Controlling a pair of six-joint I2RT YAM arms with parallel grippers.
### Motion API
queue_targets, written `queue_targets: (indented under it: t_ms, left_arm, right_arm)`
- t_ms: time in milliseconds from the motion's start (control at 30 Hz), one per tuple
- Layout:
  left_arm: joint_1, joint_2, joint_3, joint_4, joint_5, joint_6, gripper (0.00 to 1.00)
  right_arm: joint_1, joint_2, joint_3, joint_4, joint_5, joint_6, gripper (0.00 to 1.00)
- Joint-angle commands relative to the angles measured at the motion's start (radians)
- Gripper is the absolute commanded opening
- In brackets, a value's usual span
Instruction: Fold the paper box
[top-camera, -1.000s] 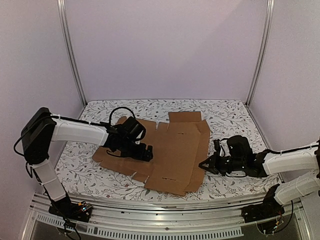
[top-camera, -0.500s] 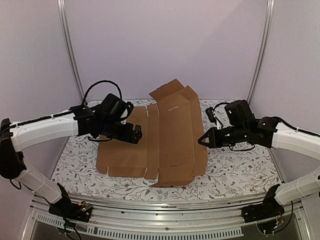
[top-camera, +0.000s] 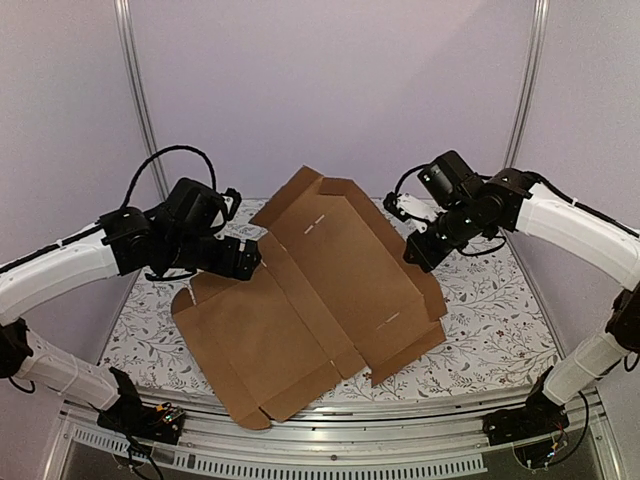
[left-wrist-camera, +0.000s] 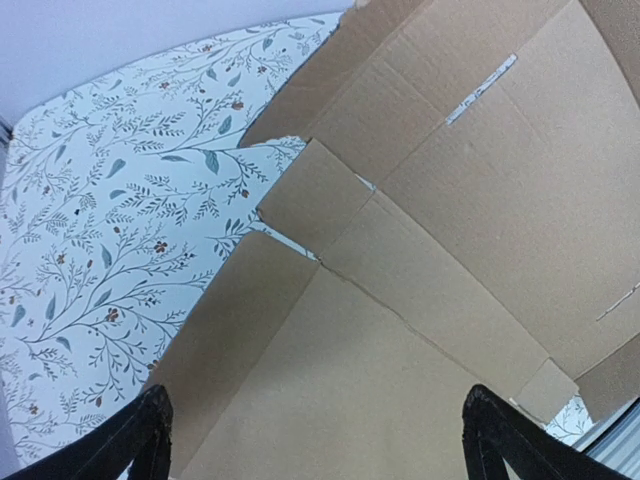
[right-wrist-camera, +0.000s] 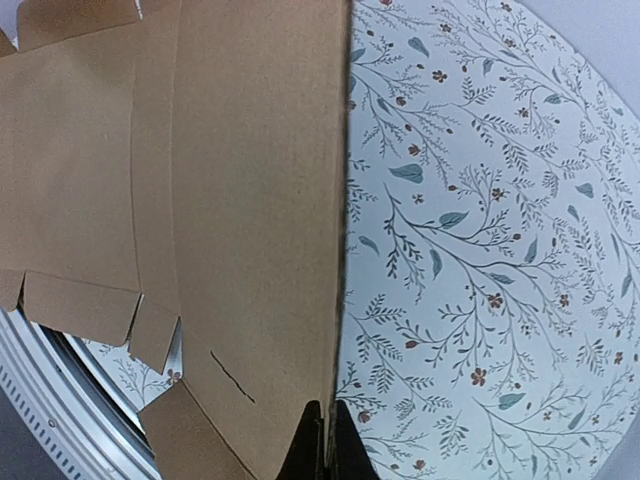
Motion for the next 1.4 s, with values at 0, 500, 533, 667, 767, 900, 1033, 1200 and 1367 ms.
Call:
queue_targets:
  t_ms: [0,500,533,667,767,900,1033,1200,1367]
  left_arm:
    - [-0.014,-0.024,-0.031,-0.024,-0.018,0.013,1.0]
    - [-0.015,-0.139,-0.134,-0.014,-0.001,-0.03,1.0]
    - [-0.016,-0.145,-0.142,-0.013,-0.003,-0.032,1.0]
    - [-0.015,-0.157,-0.16,-0.015,-0.019,-0.039,1.0]
    - [-0.014,-0.168,-0.168,-0.013,-0.014,-0.054,0.99]
    - [-0.015,-0.189,-0.189,0.001,-0.008,-0.067,1.0]
    - [-0.015,-0.194,-0.211,0.026,-0.001,-0.076,1.0]
    - [-0.014,-0.196,-0.239,0.078,-0.037,-0.069,1.0]
    - [-0.01,-0.184,-0.243,0.126,-0.118,-0.056,1.0]
  right_arm:
    - [-0.014,0.095,0.161,-0.117,0.224,-0.148,0.0]
    - [-0.014,0.401,0.354,-0.131,0.439,-0.327,0.0]
    - [-0.013,0.407,0.351,-0.105,0.461,-0.356,0.0]
    - [0.001,0.453,0.358,-0.012,0.585,-0.456,0.0]
    - [0.005,0.489,0.375,0.046,0.643,-0.535,0.0]
    - [0.014,0.507,0.373,0.132,0.668,-0.631,0.0]
    - [0.035,0.504,0.353,0.218,0.68,-0.727,0.0]
    - [0.064,0.462,0.282,0.323,0.699,-0.849,0.0]
    - [0.097,0.383,0.177,0.42,0.687,-0.911,0.0]
